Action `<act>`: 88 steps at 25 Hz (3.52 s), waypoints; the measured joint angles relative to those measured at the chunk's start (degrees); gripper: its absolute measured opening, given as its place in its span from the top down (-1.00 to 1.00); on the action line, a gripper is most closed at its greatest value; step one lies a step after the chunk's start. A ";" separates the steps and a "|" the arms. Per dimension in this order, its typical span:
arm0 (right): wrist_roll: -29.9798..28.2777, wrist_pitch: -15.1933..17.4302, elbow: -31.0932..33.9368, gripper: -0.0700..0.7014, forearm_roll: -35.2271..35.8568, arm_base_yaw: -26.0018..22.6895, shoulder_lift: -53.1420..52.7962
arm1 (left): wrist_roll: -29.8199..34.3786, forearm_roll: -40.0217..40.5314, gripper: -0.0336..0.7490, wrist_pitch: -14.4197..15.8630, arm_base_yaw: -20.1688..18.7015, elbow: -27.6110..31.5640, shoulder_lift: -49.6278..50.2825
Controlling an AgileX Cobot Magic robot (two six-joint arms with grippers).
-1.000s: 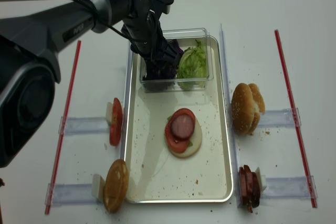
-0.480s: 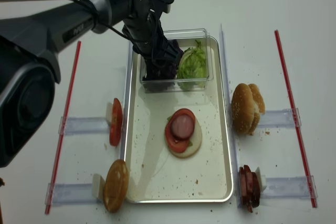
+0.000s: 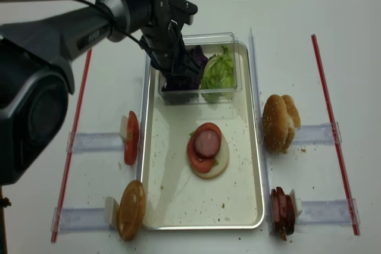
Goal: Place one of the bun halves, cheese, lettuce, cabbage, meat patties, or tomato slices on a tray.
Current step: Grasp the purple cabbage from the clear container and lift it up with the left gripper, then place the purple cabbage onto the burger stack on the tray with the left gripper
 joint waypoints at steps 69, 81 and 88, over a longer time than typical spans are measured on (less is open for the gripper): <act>0.00 0.00 0.00 -0.78 0.00 0.00 0.00 | 0.87 -0.13 0.94 12.36 -0.12 -2.75 -16.26; -0.14 0.00 0.00 -0.78 0.00 0.00 0.00 | 1.18 0.09 0.94 19.82 -0.12 -2.75 -16.26; -0.14 0.00 0.00 -0.78 0.00 0.00 0.00 | 1.31 0.44 0.94 20.66 -0.12 -2.75 -16.26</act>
